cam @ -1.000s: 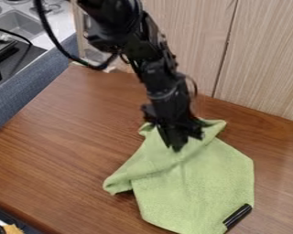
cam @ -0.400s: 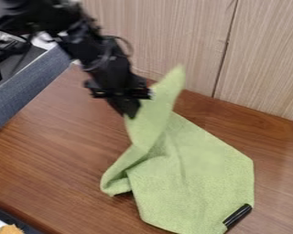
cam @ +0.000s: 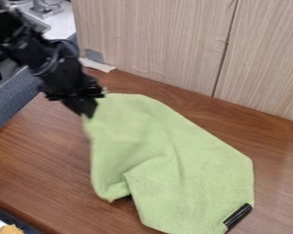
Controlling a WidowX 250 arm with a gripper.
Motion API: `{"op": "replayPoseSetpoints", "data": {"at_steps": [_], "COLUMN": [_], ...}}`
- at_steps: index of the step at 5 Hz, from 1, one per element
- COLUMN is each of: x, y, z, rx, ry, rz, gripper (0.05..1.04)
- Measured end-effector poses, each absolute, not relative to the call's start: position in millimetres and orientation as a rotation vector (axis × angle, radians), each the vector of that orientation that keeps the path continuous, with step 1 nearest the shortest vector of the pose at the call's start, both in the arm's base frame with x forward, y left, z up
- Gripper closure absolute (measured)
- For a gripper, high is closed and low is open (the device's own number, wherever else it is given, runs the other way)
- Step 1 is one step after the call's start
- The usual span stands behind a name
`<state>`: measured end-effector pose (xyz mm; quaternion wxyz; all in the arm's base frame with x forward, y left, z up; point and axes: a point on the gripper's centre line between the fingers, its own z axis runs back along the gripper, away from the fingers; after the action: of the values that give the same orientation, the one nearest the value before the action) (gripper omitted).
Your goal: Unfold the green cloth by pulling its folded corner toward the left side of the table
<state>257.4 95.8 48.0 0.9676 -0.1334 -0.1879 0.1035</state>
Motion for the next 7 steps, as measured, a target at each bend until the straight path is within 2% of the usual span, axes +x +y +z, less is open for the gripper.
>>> {"op": "replayPoseSetpoints", "data": {"at_steps": [1, 2, 3, 4, 5, 6, 7], "x": [251.3, 238.1, 231.2, 230.5, 230.7, 233.6, 238.9], "y": [113.1, 132.2, 142.0, 147.3, 141.8, 136.5, 130.1], "z": [38.3, 3.5, -11.6, -12.4, -11.5, -1.1, 11.6], "rx": [-0.252, -0.26, -0.244, -0.216, -0.214, -0.202, -0.17], "ry": [-0.385, -0.334, -0.334, -0.342, -0.315, -0.309, -0.277], "rz": [0.237, 0.289, 0.305, 0.313, 0.299, 0.27, 0.218], "gripper": [1.028, 1.009, 0.907, 0.698, 0.364, 0.108, 0.081]}}
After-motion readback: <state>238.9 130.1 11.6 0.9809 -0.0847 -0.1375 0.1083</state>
